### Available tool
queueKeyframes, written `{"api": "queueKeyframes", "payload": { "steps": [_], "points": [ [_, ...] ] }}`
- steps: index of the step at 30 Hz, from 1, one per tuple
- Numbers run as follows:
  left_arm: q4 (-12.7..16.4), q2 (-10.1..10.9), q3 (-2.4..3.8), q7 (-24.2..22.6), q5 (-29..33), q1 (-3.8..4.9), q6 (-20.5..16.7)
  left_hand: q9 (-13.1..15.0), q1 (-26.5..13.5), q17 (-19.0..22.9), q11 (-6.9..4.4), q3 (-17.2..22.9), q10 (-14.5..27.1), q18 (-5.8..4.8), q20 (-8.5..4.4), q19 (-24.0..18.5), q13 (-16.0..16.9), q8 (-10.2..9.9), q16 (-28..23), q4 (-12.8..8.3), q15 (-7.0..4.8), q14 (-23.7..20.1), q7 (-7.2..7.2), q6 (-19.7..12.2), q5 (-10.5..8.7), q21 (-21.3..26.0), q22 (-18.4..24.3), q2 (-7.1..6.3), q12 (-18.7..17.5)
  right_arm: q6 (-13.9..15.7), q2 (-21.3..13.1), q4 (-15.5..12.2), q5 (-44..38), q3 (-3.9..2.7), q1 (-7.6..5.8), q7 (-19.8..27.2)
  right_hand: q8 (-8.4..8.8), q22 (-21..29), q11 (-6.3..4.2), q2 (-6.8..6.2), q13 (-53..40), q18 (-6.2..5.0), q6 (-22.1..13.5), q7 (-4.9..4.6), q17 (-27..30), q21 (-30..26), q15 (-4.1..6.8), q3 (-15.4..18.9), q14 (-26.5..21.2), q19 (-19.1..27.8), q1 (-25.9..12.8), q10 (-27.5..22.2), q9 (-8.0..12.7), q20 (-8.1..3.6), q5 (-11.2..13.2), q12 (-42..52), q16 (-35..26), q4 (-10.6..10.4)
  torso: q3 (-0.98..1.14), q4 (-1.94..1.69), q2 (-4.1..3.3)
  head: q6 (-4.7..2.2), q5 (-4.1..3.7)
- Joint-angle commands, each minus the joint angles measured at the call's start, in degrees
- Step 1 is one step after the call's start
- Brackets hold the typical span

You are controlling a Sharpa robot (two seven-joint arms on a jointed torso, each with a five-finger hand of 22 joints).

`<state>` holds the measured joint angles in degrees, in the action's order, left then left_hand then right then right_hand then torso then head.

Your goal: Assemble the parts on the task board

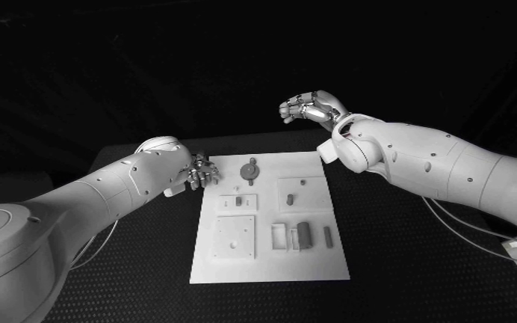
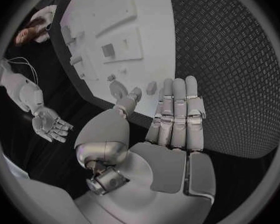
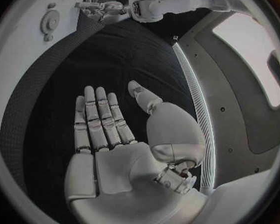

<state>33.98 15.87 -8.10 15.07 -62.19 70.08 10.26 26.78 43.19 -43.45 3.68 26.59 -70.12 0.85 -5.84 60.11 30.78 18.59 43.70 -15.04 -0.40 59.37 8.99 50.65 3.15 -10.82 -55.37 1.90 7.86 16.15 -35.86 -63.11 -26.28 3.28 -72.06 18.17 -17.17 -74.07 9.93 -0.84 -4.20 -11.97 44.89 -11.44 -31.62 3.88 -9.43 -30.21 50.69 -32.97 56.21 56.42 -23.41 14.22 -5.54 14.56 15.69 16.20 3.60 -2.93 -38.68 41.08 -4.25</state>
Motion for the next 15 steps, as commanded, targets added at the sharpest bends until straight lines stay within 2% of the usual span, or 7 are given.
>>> {"api": "queueKeyframes", "payload": {
  "steps": [1, 11, 15],
  "points": [
    [-0.27, -0.34, 0.03, -0.87, 0.32, 0.03, 0.43, 0.01, 0.04, 0.09, 0.06, 0.0, -0.27, -0.57, -0.13, 0.37, 0.06, 0.03, 0.32, -0.31, -0.02, 0.22, 0.01, 0.47, 0.0, 0.22, -0.09, 0.52, -0.34, -0.26, 0.05, -0.22, -0.51, -0.06, -0.05, 0.51, -0.25, 0.0, 0.02, -0.54, 0.0, -0.4, 0.03, -0.67, 0.07, -0.14, -0.27, 0.35, -0.01, 0.13, -0.05, 0.45, 0.06, 0.13, 0.06, -0.3, 0.28, 0.06, 0.04, -0.01, -0.05, 0.06, -0.1],
    [-0.73, -0.8, 0.03, -1.12, 0.32, -0.34, 0.32, 0.01, 0.19, 0.16, 0.03, 0.12, -0.43, -0.56, -0.2, 0.51, 0.16, 0.05, 0.43, -0.53, -0.08, 0.32, 0.01, 0.65, 0.01, 0.27, -0.2, 0.73, -0.49, -0.23, 0.08, -0.53, -0.54, -0.15, -0.17, 0.5, -0.26, -0.01, 0.02, -0.55, 0.0, -0.4, 0.04, -0.67, 0.09, -0.14, -0.27, 0.34, -0.02, 0.14, -0.04, 0.47, 0.07, 0.13, 0.06, -0.32, 0.3, 0.06, 0.08, -0.02, -0.1, 0.36, -0.47],
    [-1.01, -1.08, 0.03, -1.28, 0.32, -0.45, 0.38, 0.0, 0.25, 0.23, 0.03, 0.25, -0.5, -0.59, -0.22, 0.58, 0.22, 0.03, 0.48, -0.57, -0.1, 0.34, -0.01, 0.74, 0.02, 0.35, -0.27, 1.24, -0.64, -0.26, 0.12, -0.58, -0.58, -0.18, -0.26, 0.5, -0.26, -0.01, 0.01, -0.56, 0.0, -0.4, 0.04, -0.67, 0.09, -0.13, -0.28, 0.34, -0.02, 0.14, -0.04, 0.47, 0.08, 0.14, 0.06, -0.33, 0.3, 0.06, 0.1, -0.04, -0.1, 0.37, -0.53]
  ]
}}
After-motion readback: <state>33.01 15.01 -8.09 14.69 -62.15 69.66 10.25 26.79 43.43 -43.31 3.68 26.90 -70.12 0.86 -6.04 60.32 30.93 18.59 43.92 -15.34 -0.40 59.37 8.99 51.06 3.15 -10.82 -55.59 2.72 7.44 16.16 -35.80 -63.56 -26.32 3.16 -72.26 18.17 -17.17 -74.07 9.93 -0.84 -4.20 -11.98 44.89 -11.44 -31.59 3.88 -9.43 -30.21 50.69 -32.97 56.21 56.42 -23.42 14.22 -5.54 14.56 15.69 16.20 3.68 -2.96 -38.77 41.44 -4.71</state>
